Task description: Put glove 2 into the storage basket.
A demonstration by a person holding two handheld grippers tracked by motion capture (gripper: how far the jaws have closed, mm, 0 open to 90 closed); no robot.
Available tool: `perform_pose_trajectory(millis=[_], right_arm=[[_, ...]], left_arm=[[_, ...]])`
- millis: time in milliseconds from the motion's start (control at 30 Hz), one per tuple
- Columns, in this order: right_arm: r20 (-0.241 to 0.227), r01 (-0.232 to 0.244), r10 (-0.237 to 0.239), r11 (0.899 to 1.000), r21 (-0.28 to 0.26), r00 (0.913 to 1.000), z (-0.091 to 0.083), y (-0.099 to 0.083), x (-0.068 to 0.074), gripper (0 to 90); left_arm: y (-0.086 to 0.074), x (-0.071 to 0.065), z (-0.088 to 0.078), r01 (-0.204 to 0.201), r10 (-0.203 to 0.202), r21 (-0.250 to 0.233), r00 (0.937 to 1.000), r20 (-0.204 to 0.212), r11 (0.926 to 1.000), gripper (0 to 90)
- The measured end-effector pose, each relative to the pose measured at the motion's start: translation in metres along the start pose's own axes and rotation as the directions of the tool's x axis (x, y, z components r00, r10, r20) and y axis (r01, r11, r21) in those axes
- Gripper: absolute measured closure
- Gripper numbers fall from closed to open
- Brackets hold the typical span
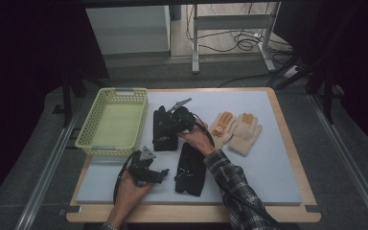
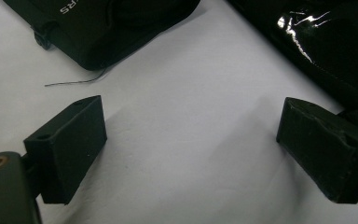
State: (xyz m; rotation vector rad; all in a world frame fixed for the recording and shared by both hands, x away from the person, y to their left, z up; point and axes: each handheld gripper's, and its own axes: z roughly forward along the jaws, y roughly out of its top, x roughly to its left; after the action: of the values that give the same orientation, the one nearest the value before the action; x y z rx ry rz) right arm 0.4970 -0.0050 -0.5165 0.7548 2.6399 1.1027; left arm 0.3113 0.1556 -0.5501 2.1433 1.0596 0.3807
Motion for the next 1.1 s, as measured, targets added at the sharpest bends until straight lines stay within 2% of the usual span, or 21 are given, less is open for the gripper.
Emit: perform_pose_trajectory(millis=[67, 133, 233, 267, 300, 333, 533, 633, 767, 933, 1100], right_arm=[[0.007, 0.003, -0.003, 1.000, 0.007, 1.0000, 0.011, 0.000, -0.003, 38.0], [0.006, -0.001, 0.001, 0.999, 0.034, 1.0000, 0.020, 0.000, -0.004, 40.3], [-0.009, -0.024, 0.024, 0.999, 0.025, 0.9997, 0.020, 0.000, -0.003, 55.9], [-0.005, -0.030, 0.030, 0.999, 0.030, 0.9995, 0.019, 0.001, -0.001, 68.4], [0.018, -0.020, 0.019, 0.999, 0.035, 0.9997, 0.017, 0.002, 0.001, 75.5], [0.029, -0.013, 0.012, 0.999, 0.043, 0.9995, 0.017, 0.003, 0.002, 78.2], [0.013, -0.081, 0.080, 0.996, 0.027, 0.9967, 0.011, 0.001, 0.000, 81.2], [0.017, -0.085, 0.085, 0.996, -0.001, 0.9962, -0.001, 0.004, 0.001, 81.2], [-0.015, -0.105, 0.104, 0.993, -0.047, 0.9945, -0.024, 0.007, 0.004, 81.2], [-0.014, -0.078, 0.077, 0.994, -0.080, 0.9969, -0.056, 0.008, 0.014, 81.1], [-0.017, -0.084, 0.082, 0.990, -0.110, 0.9965, -0.090, 0.001, 0.024, 80.9]], left_arm=[[0.000, 0.000, 0.000, 0.001, -0.001, 0.000, 1.0000, 0.001, 1.0000, 8.3], [0.000, 0.000, 0.000, 0.000, 0.000, 0.000, 1.0000, 0.000, 1.0000, 8.3], [0.000, 0.000, 0.000, 0.000, 0.000, 0.000, 1.0000, 0.000, 1.0000, 8.3], [0.000, 0.000, 0.000, 0.000, 0.000, 0.001, 1.0000, 0.000, 1.0000, 8.3], [0.000, 0.000, 0.000, 0.000, 0.000, 0.001, 1.0000, 0.000, 1.0000, 8.3], [0.000, 0.000, 0.000, 0.000, 0.000, 0.000, 1.0000, 0.000, 1.0000, 8.2], [0.000, 0.000, 0.000, 0.000, 0.000, 0.000, 1.0000, 0.000, 1.0000, 8.3], [0.000, 0.000, 0.000, 0.001, -0.001, 0.000, 1.0000, 0.000, 1.0000, 8.3], [0.000, 0.000, 0.000, -0.001, 0.001, 0.001, 1.0000, -0.001, 1.0000, 8.3], [0.000, 0.000, 0.000, -0.001, 0.001, 0.001, 1.0000, -0.001, 1.0000, 8.3], [0.000, 0.000, 0.000, -0.002, 0.002, 0.000, 1.0000, -0.001, 1.0000, 8.3]])
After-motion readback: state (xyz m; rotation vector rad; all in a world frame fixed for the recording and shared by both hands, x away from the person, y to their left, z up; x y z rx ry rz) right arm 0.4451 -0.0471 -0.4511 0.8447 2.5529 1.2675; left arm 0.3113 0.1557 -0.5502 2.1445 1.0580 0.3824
